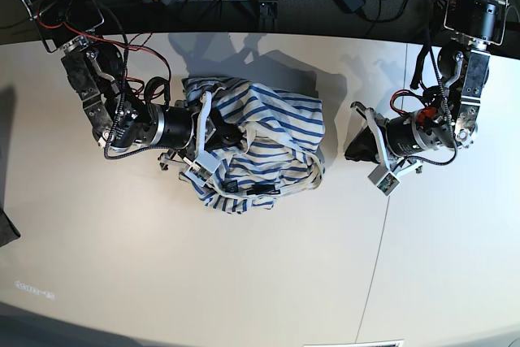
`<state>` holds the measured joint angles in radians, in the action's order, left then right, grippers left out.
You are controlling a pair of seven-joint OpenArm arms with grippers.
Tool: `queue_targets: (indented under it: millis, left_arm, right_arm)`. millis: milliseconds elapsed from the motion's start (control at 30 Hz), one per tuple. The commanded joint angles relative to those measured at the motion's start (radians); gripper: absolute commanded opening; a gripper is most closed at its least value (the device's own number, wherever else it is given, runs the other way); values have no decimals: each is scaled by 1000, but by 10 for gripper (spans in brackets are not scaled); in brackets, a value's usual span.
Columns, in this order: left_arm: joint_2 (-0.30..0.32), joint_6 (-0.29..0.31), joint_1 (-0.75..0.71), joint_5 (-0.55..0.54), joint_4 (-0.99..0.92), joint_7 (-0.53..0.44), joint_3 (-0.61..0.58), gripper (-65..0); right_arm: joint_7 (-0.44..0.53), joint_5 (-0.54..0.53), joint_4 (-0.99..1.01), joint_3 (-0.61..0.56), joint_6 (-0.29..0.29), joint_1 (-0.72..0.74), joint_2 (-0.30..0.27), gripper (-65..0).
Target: Fold the T-shirt properly
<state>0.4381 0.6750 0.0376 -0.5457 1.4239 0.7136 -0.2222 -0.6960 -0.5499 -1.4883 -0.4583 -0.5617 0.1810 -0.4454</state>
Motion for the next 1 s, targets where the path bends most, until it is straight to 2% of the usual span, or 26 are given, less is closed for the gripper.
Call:
queue_targets:
  millis: [0,133,333,467,600,767,967]
  left_arm:
    - [14,23,21,-42,15,-13,8,-650]
    - [13,23,20,-123,29,10,13,-650]
    - [14,23,21,-148,29,53,26,-650]
    - [14,23,13,-222,30,75,97,-650]
    - [14,23,-31,-320,45,160,209,-650]
    - [13,23,-155,-352,172,189,351,-650]
    - [14,23,-340,-355,339,199,453,-650]
  right_arm:
    - [-31,8,-11,7,-19,10,-10,-650]
    - [-64,-37,-82,7,-19,2,-8,-650]
    - [-70,-37,-195,28,-19,-67,-8,-650]
    - [-68,-37,-258,83,-19,-90,-5,-650]
    - [-76,-42,-335,147,-19,-142,-6,-650]
    - [-87,-44,-410,269,-19,-256,-6,-650]
    - [-94,-79,-494,495,-19,-456,-6,-650]
